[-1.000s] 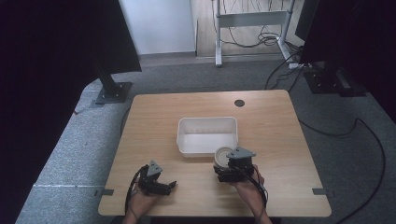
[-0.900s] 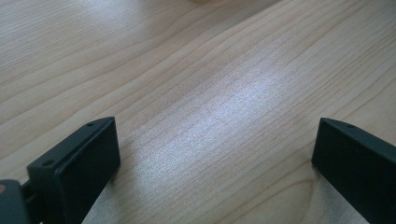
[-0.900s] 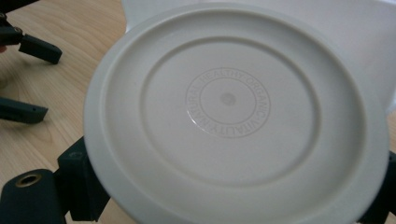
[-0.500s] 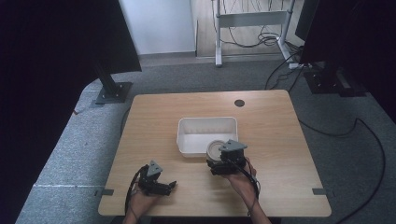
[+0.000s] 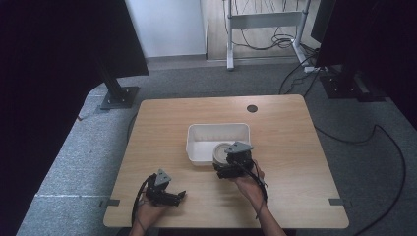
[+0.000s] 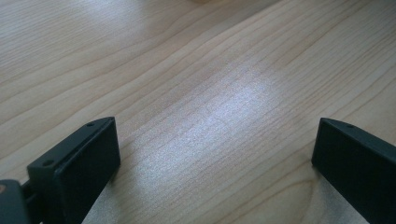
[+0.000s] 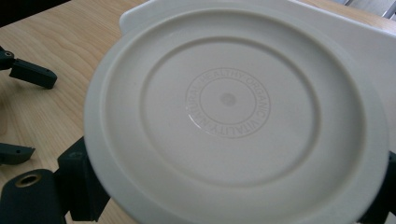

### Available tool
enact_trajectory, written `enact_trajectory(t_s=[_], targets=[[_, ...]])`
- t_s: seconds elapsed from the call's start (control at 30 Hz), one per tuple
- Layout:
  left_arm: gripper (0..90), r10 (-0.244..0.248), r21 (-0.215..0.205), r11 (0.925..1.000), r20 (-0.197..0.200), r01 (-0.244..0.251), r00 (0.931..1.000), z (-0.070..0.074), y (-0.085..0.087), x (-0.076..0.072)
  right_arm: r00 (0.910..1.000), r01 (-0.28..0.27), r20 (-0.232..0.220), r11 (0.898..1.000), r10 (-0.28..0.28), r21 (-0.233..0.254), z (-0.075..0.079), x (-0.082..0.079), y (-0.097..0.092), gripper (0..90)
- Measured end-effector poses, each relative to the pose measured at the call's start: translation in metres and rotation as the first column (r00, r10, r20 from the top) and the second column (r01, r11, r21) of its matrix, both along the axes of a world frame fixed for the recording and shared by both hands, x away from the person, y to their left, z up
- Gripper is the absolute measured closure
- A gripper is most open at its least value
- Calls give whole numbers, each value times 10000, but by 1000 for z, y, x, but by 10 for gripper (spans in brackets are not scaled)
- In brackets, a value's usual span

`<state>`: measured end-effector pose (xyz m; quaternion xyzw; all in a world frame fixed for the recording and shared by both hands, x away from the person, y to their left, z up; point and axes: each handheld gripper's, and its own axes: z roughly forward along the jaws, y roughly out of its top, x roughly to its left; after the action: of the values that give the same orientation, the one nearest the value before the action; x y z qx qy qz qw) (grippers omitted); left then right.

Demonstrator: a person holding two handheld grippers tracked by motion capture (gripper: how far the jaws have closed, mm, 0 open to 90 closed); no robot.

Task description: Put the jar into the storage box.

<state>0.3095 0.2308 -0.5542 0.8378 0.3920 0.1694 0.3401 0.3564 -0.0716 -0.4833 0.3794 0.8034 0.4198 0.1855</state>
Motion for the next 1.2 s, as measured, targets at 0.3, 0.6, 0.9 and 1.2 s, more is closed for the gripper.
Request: enact_trajectory(t_s=[0.3,0.6,0.9,1.2], targets=[[6,-5,3,10000,2,5,10000,0,0,0,9999,-88,72,9999,88,-58,1,9,10,95],[6,-7,15,10000,-4,7,10000,0,0,0,9999,-90,75,9999,91,-106,1,20,18,95],[6,1,-1,10000,-4,-1,10000,0,0,0,9999,-92,119,9999,93,-125,1,30,25,95],[6,1,-1,10000,-4,-1,10000,0,0,0,10000,26,93,9998,-24,-212,-2,42,30,95]])
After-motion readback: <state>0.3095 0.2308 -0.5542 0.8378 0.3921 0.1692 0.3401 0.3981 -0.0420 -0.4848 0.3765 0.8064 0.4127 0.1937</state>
